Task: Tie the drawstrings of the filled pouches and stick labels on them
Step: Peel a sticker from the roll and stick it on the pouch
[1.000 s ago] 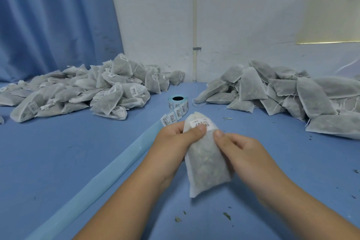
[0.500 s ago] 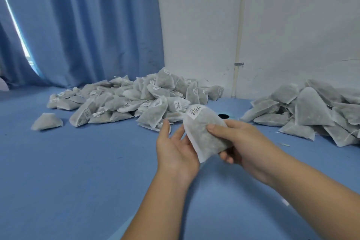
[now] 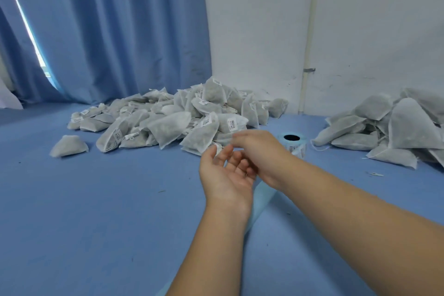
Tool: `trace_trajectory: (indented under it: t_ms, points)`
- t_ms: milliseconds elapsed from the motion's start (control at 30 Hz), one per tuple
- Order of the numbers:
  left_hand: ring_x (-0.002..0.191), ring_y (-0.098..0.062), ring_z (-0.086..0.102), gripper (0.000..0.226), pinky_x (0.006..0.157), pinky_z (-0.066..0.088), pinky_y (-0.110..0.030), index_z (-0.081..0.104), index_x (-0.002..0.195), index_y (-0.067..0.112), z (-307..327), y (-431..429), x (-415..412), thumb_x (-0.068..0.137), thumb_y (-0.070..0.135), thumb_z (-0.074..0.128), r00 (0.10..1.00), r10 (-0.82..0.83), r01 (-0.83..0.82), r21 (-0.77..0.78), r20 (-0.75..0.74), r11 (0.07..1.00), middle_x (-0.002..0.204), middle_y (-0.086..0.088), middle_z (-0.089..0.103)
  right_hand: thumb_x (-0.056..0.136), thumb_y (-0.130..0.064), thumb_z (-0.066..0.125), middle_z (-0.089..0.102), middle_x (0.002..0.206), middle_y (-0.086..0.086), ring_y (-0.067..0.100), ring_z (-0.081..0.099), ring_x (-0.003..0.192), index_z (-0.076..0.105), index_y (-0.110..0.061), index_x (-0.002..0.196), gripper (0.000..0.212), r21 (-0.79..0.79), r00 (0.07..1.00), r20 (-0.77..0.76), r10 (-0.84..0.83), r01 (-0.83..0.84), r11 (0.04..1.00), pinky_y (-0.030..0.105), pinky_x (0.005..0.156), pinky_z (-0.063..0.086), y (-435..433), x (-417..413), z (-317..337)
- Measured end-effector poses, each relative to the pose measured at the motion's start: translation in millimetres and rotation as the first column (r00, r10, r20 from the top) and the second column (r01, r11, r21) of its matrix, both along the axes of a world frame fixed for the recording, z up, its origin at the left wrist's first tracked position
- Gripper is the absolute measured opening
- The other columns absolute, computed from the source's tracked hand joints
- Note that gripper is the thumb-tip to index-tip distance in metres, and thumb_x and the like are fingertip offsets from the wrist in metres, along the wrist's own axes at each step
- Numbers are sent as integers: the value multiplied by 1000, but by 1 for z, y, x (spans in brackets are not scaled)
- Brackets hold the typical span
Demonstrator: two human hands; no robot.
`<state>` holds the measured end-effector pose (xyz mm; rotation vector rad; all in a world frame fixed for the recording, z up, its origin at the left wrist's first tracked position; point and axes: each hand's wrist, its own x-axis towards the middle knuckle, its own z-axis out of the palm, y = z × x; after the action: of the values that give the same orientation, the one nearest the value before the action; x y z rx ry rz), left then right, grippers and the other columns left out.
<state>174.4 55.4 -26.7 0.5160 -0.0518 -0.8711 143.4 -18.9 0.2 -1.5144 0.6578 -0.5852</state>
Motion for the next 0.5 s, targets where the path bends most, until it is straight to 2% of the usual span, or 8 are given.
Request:
trace_trajectory:
  t_ms: [100,167,300,400,500]
  points:
    - [51,-16,48,26,55,38,-27,59,81,12,-1,-4,-12,94,32,48,973,-46,27,87,226,996,59,-2,54,88,-4,54,72,88,8,15,64,62,68,-14,94,18,-44,986,121,-115,122,992,24,60,55,-7,-38,-16]
    - [49,-14,47,22,54,37,-26,62,79,13,-3,-6,-24,93,25,50,905,-89,14,180,417,984,61,0,54,91,0,50,71,98,6,14,71,67,68,-11,97,22,-71,983,137,-119,130,989,23,63,57,-14,-72,-23]
    - [49,-11,47,15,52,36,-23,65,76,18,-17,-11,-59,89,18,60,643,-204,-46,304,738,952,65,4,59,92,3,49,72,101,6,22,74,77,68,-10,96,24,-80,974,86,-208,215,973,26,61,57,-25,-153,-40]
    - [57,-6,52,5,55,40,-16,66,79,21,-27,-18,-88,83,23,65,452,-319,-16,365,833,931,66,14,61,90,5,51,72,102,8,25,73,76,69,-7,94,23,-65,941,72,-331,336,940,32,65,57,-36,-206,-51]
    - [64,-5,54,17,61,43,-19,66,81,27,-31,-40,-110,89,13,61,296,-393,-81,433,870,898,65,18,59,90,4,51,71,103,12,28,73,77,69,-4,95,20,22,894,105,-435,435,900,36,66,55,-53,-240,-58]
